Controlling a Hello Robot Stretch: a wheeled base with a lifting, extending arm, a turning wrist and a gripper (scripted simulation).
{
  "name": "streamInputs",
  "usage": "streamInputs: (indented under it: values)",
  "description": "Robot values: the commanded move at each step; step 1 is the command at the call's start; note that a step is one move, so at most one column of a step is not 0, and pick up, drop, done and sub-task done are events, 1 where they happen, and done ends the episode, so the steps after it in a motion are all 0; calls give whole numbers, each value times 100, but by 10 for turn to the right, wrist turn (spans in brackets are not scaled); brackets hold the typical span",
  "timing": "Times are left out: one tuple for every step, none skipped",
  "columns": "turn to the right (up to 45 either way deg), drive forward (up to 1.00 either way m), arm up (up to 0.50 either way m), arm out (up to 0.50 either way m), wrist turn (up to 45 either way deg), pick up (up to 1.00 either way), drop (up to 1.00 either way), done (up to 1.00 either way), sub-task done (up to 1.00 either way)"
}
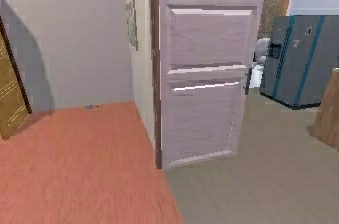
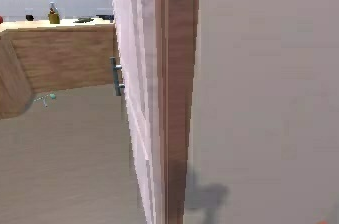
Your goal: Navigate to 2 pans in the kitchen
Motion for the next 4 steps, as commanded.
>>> streamInputs:
  values:
    - [0, 50, 0, 0, 0, 0, 0, 0, 0]
    - [450, 0, 0, 0, 0, 0, 0, 0, 0]
    - [240, 0, 0, 0, 0, 0, 0, 0, 0]
    - [0, 100, 0, 0, 0, 0, 0, 0, 0]
